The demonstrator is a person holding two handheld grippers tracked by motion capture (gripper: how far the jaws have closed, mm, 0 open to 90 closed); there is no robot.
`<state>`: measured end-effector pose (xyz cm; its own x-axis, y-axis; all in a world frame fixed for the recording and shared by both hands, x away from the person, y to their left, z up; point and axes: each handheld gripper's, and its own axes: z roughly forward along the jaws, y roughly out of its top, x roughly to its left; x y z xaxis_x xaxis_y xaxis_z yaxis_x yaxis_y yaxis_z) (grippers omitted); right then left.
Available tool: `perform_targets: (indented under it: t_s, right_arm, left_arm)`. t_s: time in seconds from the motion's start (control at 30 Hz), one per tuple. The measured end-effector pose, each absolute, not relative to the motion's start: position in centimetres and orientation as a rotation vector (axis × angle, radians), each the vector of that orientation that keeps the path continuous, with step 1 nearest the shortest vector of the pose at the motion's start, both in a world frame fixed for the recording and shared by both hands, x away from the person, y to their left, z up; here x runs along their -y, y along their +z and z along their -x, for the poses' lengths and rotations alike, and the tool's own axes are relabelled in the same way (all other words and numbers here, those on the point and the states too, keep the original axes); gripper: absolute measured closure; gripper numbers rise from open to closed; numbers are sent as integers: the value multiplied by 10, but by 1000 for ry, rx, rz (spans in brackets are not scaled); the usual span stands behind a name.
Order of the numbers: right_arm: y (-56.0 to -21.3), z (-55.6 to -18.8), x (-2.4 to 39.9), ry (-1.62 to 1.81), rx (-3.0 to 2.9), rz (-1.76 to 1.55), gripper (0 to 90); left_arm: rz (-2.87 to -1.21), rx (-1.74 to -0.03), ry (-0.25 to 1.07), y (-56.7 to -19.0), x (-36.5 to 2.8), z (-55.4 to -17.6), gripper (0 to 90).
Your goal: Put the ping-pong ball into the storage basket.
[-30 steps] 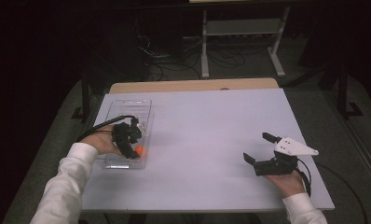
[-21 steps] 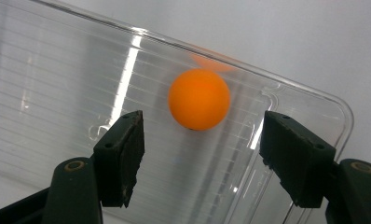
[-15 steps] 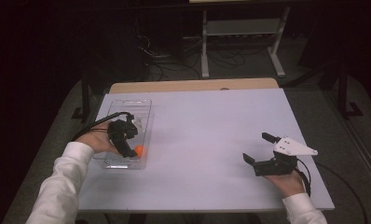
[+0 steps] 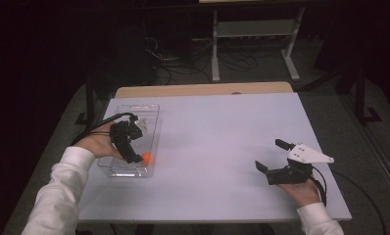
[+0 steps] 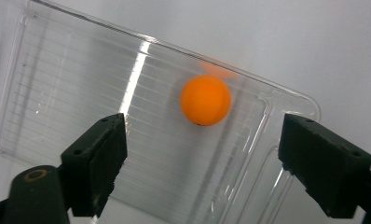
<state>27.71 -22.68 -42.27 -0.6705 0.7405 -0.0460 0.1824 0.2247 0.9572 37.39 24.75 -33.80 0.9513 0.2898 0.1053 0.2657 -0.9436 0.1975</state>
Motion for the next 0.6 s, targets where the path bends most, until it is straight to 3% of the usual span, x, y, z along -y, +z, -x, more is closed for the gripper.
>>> perform_targets:
  t_s: [0.6]
  right_arm:
    - [-423, -277, 227, 1463, -2003, -846, 0]
  left_arm:
    - [-2851, -437, 191, -320, -247, -365, 21]
